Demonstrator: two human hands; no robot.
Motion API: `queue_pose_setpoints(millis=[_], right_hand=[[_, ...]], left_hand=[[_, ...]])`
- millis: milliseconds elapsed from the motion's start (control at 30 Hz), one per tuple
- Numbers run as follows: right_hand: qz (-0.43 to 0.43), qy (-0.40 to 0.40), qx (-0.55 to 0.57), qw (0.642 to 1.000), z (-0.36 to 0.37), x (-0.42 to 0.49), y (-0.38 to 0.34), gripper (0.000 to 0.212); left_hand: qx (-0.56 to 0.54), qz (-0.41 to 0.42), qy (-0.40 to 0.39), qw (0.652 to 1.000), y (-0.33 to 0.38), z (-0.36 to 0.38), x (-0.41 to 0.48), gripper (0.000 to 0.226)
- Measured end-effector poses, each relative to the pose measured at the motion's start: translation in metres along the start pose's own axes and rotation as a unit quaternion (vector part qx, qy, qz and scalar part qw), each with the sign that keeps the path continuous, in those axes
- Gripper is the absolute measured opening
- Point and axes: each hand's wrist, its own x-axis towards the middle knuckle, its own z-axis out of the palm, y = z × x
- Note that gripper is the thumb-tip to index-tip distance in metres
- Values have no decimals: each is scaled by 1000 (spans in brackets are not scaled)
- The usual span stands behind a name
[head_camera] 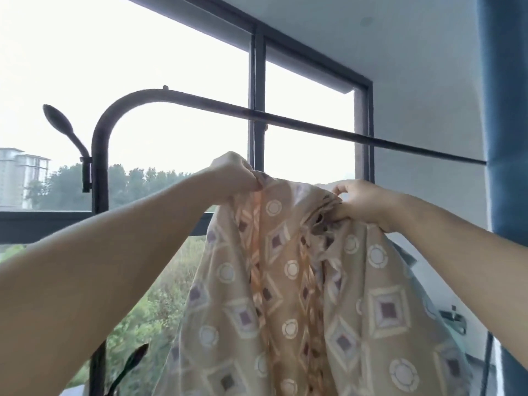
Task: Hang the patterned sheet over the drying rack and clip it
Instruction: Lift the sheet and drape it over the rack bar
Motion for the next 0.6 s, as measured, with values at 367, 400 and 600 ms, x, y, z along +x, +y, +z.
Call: queue_pose_setpoints(millis=[367, 400, 600], right_hand=[[-6, -16, 65, 998, -2, -8, -10, 57], [-19, -34, 73, 997, 1, -9, -16, 61], [-22, -122, 139, 982, 16, -5, -30, 57]], left_hand=[[34, -58, -19, 998, -8, -3, 4, 13], [-1, -27, -43, 999, 0, 2, 0, 8], [-63, 136, -100, 984, 25, 13, -15, 11]])
